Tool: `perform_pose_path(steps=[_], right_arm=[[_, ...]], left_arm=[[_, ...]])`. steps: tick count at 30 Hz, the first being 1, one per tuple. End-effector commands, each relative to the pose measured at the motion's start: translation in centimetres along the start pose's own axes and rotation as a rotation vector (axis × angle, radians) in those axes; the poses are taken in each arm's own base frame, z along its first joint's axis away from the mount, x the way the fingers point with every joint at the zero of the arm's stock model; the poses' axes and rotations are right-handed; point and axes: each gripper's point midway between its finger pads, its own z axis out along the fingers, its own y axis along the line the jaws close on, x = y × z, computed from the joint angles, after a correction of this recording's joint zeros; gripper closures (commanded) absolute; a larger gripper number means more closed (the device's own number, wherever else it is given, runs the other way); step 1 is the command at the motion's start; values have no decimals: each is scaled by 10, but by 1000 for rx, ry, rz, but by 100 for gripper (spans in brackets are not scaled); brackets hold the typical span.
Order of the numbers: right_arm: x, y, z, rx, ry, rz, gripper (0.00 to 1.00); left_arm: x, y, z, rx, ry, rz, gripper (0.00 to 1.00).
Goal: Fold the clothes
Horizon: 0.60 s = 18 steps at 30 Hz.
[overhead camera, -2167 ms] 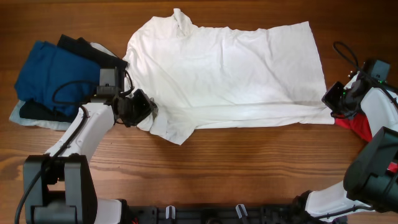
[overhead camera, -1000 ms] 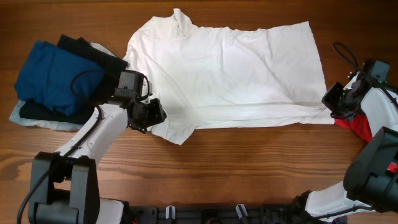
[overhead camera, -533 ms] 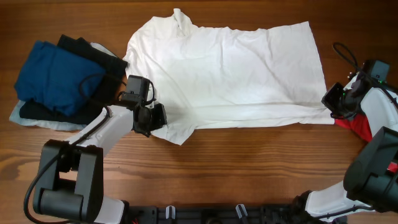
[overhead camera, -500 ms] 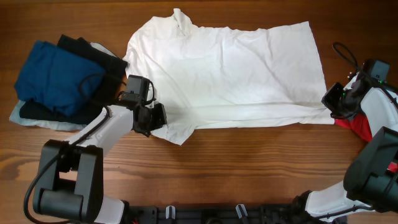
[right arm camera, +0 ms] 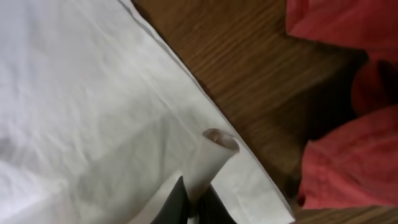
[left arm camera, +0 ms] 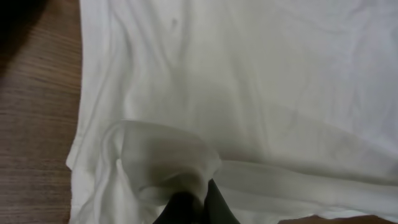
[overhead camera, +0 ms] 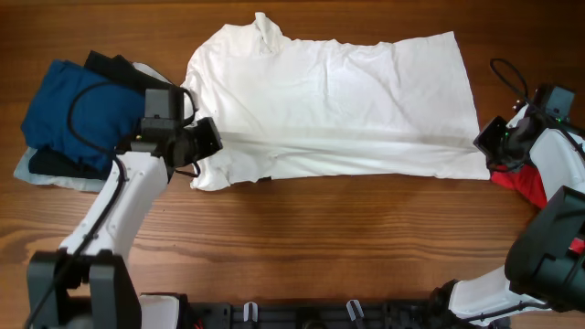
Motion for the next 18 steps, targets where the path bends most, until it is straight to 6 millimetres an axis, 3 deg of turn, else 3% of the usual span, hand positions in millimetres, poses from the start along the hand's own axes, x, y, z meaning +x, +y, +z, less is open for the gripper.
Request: perform_pose_path(steps=[1, 8, 13, 18], right_arm=[[-2, 7, 4, -24, -6, -1, 96], [-5, 33, 7, -37, -47, -98, 96], [-8, 29, 7, 43, -80, -120, 96], [-12, 26, 7, 59, -99, -107, 96]], left_arm=[[-3, 18, 10, -54, 5, -51, 95], [-6, 18, 20, -51, 1, -51, 95], [-15, 14, 20, -34, -37, -41, 95], [-13, 16, 25, -40, -24, -45, 94]])
